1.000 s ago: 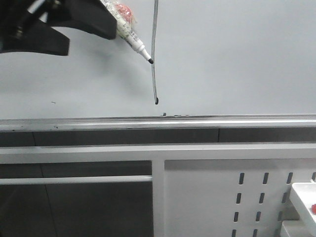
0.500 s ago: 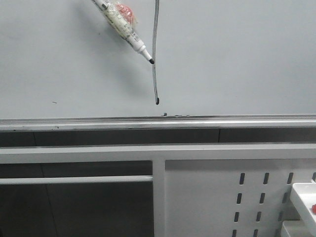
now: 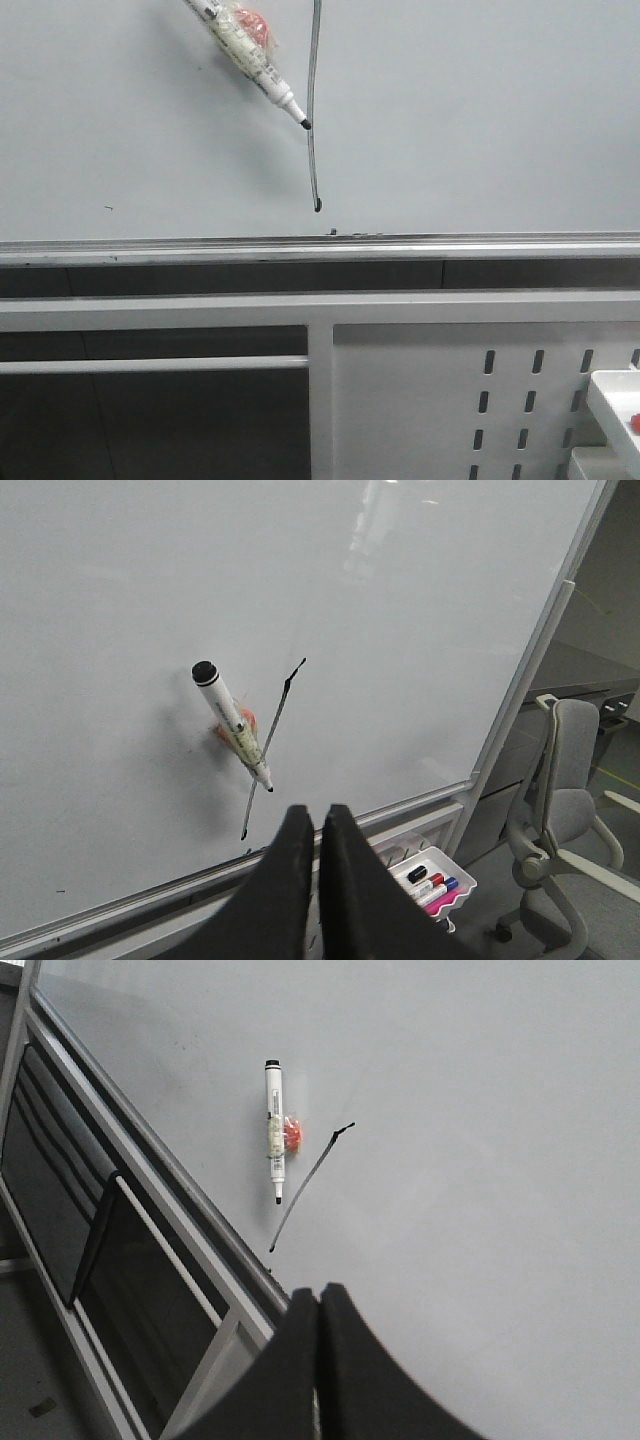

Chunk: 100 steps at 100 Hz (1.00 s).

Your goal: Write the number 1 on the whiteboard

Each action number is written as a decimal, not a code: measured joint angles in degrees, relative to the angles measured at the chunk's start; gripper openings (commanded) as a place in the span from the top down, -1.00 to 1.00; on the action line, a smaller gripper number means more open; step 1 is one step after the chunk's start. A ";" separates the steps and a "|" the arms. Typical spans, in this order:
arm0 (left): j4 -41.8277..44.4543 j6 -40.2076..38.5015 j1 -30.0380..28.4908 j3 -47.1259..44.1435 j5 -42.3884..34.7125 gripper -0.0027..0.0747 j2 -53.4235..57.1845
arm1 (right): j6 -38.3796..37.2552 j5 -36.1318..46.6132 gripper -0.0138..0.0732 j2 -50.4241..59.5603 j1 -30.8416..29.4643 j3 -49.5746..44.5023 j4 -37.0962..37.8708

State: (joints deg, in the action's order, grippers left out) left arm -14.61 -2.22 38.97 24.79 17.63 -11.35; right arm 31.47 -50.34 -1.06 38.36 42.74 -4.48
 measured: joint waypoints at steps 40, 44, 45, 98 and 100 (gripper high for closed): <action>0.00 0.11 0.00 0.00 0.14 0.98 0.00 | -0.14 -0.10 0.84 0.00 0.00 0.00 0.00; 0.00 0.11 0.00 0.00 0.14 0.98 0.00 | -0.14 -0.10 0.84 0.00 0.00 0.00 0.00; 0.00 0.11 0.00 0.00 0.14 0.98 0.00 | -0.14 -0.10 0.85 0.00 0.00 0.00 0.00; 8.08 7.49 -17.22 -21.21 -24.55 0.98 3.04 | -0.14 -0.10 0.84 0.00 0.00 0.00 0.00; 8.08 7.49 -18.46 -22.15 -24.65 0.98 3.38 | -0.14 -0.10 0.85 0.00 0.00 0.00 0.00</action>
State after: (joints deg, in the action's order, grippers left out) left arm -6.52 5.26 20.51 2.65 -7.02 -7.97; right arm 31.34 -50.44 -1.06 38.36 42.74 -4.48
